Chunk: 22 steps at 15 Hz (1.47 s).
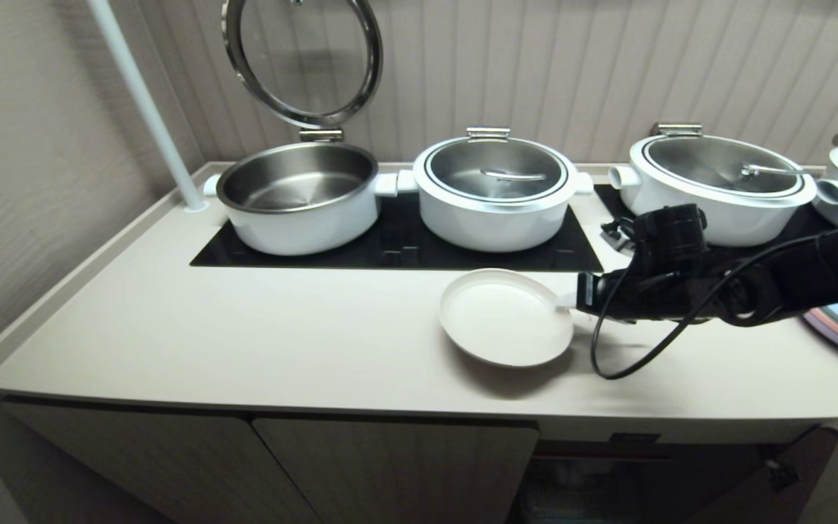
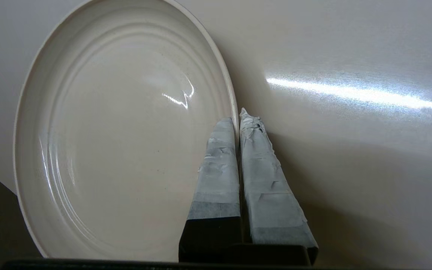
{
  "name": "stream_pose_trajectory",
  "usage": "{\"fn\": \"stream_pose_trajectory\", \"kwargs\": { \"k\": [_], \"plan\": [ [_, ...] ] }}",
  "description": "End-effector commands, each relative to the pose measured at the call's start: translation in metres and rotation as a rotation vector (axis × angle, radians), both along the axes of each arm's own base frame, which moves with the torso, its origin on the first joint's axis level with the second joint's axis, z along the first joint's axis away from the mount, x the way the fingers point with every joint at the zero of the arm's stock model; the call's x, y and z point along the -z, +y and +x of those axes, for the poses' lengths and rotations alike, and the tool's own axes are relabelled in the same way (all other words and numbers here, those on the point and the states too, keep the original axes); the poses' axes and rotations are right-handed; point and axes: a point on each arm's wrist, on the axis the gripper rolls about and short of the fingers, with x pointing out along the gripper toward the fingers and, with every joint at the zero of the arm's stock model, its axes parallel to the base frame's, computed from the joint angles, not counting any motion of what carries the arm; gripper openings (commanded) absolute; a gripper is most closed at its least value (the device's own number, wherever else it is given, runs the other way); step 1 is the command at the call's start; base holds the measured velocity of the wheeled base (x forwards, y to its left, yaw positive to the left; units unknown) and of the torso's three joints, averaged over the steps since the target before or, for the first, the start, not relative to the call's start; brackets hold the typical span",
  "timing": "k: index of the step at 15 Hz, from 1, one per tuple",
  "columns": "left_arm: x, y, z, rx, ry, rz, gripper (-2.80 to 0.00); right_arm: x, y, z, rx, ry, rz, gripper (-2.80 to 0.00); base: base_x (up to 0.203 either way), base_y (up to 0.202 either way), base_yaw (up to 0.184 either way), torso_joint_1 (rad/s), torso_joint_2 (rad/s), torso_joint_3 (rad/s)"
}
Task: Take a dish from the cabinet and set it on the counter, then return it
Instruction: Place it on the table
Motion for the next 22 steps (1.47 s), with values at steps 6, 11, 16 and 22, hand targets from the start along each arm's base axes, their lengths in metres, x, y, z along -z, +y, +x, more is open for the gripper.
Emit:
{"fn": "stream_pose_trajectory", "kwargs": {
  "k": [6, 11, 16, 22],
  "plan": [
    [0.0000, 0.0000, 0.0000, 0.000, 0.000, -0.001, -2.80, 0.0035, 0.0001, 0.0025, 0.019, 0.001, -0.016, -2.80, 0.000, 0.000, 0.000, 0.000, 0.00, 0.000],
    [0.0000, 0.0000, 0.0000, 0.000, 0.000, -0.001, -2.80, 0.0053, -0.0002, 0.0028, 0.033, 0.002, -0.026, -2.80, 0.000, 0.000, 0.000, 0.000, 0.00, 0.000],
    [0.0000, 0.0000, 0.0000, 0.000, 0.000, -0.001, -2.80, 0.0056, 0.0002, 0.0026, 0.036, 0.002, -0.030, -2.80, 0.000, 0.000, 0.000, 0.000, 0.00, 0.000],
    [0.0000, 0.0000, 0.0000, 0.000, 0.000, -0.001, -2.80, 0.0062, 0.0001, 0.0018, 0.035, 0.003, -0.032, -2.80, 0.000, 0.000, 0.000, 0.000, 0.00, 0.000]
  ]
}}
